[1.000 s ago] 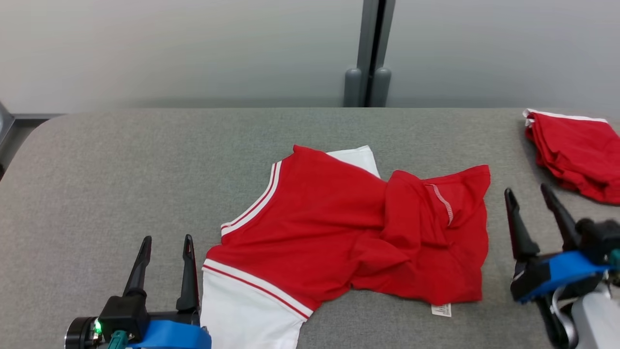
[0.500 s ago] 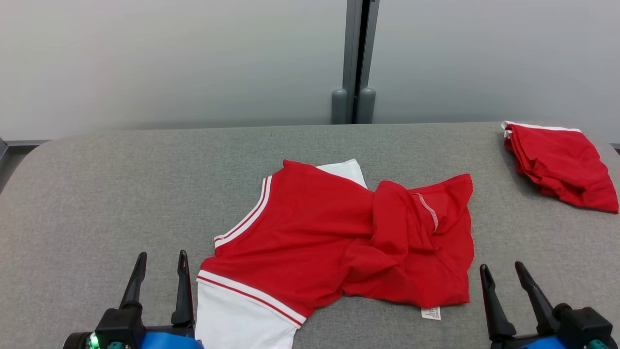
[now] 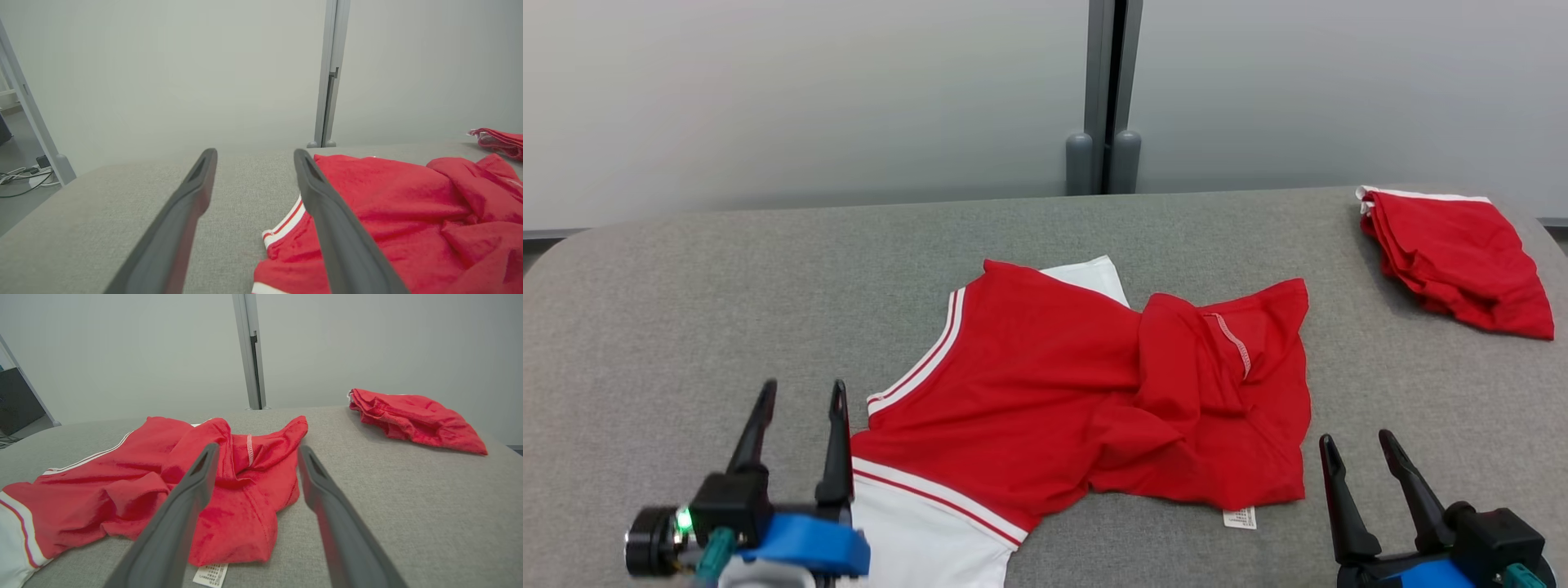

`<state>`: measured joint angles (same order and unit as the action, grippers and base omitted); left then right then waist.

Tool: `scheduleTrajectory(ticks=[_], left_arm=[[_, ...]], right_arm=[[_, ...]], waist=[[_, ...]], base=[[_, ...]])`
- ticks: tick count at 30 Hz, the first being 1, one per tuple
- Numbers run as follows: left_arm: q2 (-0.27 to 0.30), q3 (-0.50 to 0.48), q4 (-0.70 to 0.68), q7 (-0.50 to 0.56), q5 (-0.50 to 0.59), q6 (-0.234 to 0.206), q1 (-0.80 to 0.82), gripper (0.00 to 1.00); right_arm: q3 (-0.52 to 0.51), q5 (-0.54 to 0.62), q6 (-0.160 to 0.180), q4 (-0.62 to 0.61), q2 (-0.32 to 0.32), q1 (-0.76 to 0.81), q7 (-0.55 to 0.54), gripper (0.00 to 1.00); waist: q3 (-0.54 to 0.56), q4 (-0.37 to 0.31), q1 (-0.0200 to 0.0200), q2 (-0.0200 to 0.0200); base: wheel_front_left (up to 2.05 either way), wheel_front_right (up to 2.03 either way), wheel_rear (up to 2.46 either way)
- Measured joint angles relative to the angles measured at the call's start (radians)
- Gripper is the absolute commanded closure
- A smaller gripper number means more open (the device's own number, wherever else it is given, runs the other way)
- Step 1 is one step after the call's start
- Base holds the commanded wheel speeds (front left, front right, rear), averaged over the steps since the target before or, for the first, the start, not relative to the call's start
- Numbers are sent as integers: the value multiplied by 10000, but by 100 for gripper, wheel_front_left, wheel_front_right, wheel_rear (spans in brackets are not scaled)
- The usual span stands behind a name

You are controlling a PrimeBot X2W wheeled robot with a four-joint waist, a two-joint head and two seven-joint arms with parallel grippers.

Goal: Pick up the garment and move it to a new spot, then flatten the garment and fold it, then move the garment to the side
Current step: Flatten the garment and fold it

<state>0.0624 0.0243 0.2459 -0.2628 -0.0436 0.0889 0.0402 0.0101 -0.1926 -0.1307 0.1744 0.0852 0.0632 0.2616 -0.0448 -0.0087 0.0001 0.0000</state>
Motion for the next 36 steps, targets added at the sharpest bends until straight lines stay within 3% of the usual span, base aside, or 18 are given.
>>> scheduleTrajectory(ticks=[9, 17, 24, 36], left_arm=[[493, 314, 1260, -2, 102, 211, 2267, 0], [932, 627, 3772, 21, 94, 313, 3600, 0], [995, 984, 5751, 679, -50, 351, 4059, 0], [934, 1496, 7083, 1653, -573, 370, 4093, 0]], right_arm=[[63, 115, 2, -117, 4, -389, 0, 0], [6, 130, 2, -94, 6, -668, 0, 0], [-77, 134, 2, -75, 4, -759, 0, 0], [-130, 146, 2, 4, 4, -802, 0, 0]], waist=[[-711, -415, 0, 1], [-1351, -819, 1, 1], [-1481, -884, 0, 1], [-1343, -899, -2, 1]], base=[[0, 0, 0], [0, 0, 0], [0, 0, 0], [0, 0, 0]])
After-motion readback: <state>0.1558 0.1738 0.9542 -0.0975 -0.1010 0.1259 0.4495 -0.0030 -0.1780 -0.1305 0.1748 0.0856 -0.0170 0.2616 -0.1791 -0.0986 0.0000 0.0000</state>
